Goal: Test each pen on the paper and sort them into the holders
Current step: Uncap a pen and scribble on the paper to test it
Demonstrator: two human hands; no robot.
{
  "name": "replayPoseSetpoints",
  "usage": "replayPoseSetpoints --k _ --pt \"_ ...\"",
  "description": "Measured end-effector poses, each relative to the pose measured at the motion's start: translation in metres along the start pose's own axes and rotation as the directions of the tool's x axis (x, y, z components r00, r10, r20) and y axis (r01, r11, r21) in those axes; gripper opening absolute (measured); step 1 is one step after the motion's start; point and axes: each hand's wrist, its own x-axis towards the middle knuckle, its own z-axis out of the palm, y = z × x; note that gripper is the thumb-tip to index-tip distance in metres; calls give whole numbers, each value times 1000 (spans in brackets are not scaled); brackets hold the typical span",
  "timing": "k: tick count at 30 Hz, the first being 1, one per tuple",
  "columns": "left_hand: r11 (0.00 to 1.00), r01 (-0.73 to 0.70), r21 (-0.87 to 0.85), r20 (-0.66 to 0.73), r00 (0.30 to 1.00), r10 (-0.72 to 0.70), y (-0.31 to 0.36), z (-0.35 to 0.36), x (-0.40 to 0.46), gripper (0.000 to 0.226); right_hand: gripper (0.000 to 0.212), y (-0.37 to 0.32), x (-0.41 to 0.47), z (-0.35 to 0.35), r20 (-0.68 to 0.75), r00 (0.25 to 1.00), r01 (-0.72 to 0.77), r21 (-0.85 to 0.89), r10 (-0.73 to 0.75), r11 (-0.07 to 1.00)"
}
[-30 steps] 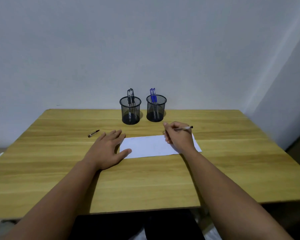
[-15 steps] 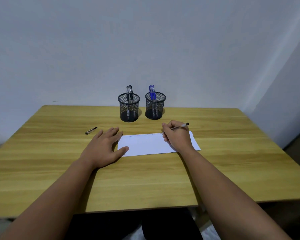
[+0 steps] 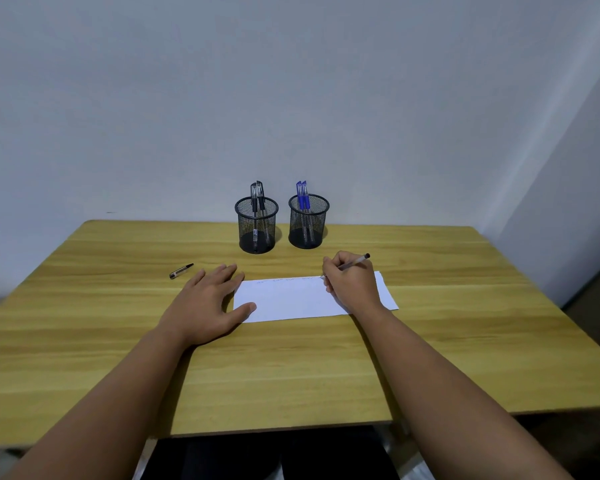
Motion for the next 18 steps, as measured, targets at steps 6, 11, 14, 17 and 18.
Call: replayPoseSetpoints --k 6,11,14,17,18 --pt "1000 -1 2 -3 1000 1 2 -1 0 88 41 -1 -2 -1 -2 1000 6 -13 -6 1000" --pt "1000 -4 -4 -4 1000 4 2 -2 0 90 39 -4 -3 -4 -48 999 -8 51 10 999" --pt "1000 1 -15 -7 1000 -1 1 0 0 90 40 -4 -3 -3 -52 999 -14 29 15 999" --pt "1000 0 -12 -11 1000 0 0 1 1 90 40 -2 -1 -2 -56 998 -4 12 5 1000" --pt "1000 -2 -15 -15 1000 2 0 1 1 90 41 -1 0 -2 -55 998 -2 6 2 1000"
